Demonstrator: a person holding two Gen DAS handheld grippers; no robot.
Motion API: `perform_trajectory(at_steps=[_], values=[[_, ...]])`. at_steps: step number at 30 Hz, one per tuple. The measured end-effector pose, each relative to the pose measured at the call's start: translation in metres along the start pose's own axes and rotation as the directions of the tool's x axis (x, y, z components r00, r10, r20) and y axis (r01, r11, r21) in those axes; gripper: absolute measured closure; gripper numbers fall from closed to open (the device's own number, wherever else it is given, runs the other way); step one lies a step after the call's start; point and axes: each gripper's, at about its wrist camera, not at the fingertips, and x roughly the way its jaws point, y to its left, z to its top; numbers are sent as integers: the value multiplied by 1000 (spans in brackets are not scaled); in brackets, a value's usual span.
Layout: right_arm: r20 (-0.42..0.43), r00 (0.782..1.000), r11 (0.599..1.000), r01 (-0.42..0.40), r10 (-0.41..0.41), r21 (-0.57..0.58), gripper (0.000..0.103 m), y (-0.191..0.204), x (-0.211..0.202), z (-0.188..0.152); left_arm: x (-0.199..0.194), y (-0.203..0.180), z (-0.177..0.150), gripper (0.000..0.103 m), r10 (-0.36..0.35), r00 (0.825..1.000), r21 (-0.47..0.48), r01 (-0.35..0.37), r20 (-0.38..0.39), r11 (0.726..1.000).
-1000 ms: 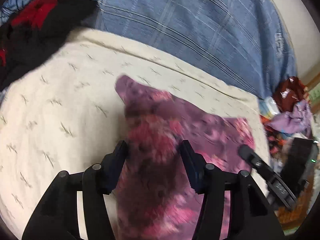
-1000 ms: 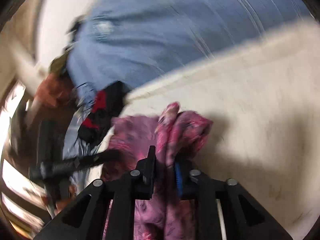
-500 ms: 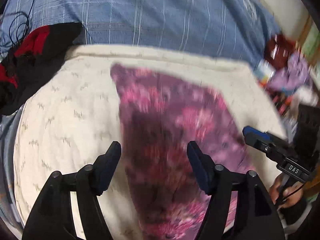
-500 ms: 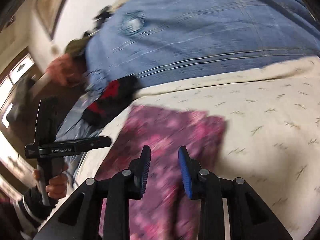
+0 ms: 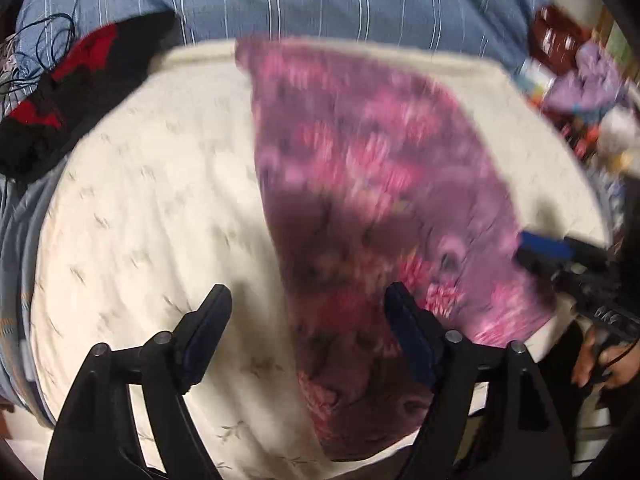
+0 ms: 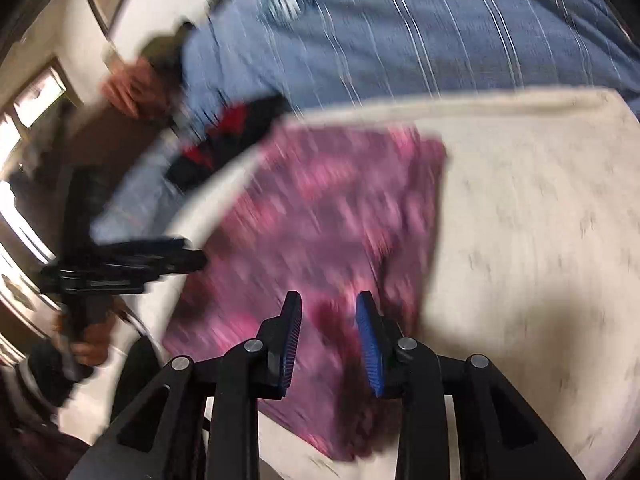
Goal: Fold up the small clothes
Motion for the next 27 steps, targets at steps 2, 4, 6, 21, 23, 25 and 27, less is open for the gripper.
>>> perform_trajectory(at_steps=[2,4,6,21,23,25,27], values=[[19,1000,1000,22,-22,10,74,0,-5,0,-5,5,-1,10,15,1000,-52,-14,14,999],[16,999,997,50,-51,55,72,3,-17,6,-15,10,-2,10,-3,1000,-87,4,5,996],[14,996,994,86,-87,70,38,8,-27,9,-32,10,-11,10,45,998,-81,-43,31,996],[85,893,888,449,-442,-97,1,78,-86,-37,-76,-49,-66,7,237,954,11,-243,184,970],[105,890,888,453,-445,-75,1,77,-95,-39,-80,-54,-70,7,232,954,20,-240,192,970],[105,891,892,449,-442,-54,1,72,-100,-39,-82,-56,-72,7,219,955,19,-228,201,974],[104,892,895,445,-440,-28,1,68,-105,-41,-84,-57,-75,7,185,964,9,-190,192,982]])
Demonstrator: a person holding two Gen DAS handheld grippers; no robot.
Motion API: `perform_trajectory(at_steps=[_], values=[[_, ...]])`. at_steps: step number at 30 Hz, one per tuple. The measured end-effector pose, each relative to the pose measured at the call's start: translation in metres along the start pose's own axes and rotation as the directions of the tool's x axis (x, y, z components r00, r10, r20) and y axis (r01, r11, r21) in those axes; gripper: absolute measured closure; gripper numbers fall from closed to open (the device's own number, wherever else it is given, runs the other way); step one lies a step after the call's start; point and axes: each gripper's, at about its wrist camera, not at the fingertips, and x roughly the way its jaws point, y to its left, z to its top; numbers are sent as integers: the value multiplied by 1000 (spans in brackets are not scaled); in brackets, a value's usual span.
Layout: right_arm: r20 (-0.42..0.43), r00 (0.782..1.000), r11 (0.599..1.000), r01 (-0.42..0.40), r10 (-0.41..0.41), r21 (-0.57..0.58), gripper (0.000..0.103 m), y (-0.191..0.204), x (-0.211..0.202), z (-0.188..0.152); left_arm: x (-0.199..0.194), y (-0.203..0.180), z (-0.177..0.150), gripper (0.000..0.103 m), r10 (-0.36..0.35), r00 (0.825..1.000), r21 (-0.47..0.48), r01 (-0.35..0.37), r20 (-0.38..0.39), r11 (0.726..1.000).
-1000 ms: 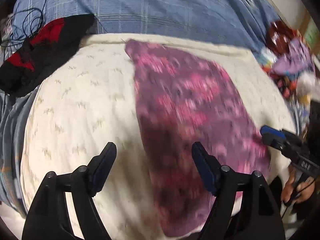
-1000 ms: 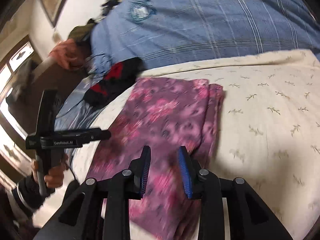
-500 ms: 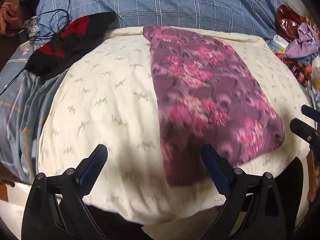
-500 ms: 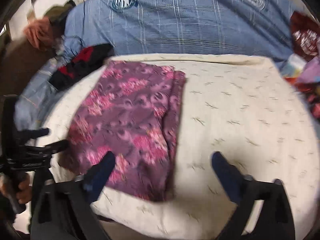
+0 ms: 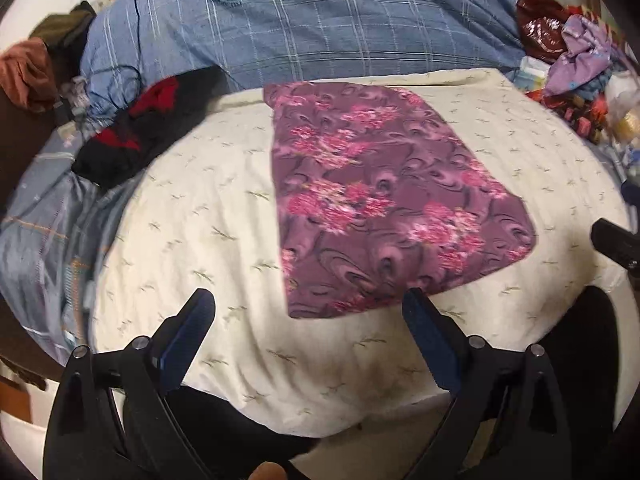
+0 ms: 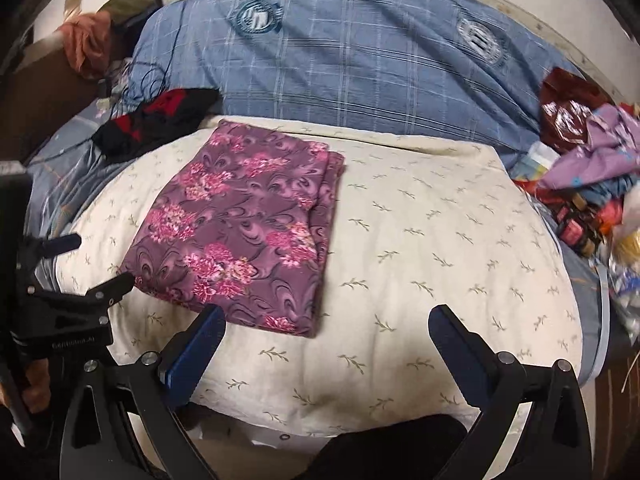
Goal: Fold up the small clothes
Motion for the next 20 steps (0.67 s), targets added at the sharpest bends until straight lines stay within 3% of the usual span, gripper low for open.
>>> perform_trajectory(at_steps=[5,13,17,20], values=[[-19,1000,999,0,0,32,1,-9,-2,-7,-8,-1,-6,7,-85,996,-41,85,-9,996],[-9,1000,1000,12,-12,29,1,-7,-6,-7,-14,-12,-12,7,-161,987,-47,160,-20,986],[0,1000,999,20,-20,28,1,-9,-7,-4,-28,-25,-12,7,-136,989,3,136,54,991],[6,1000,999,25,-25,26,1,-12,-8,-2,-29,-29,-10,7,-122,991,31,120,57,992]])
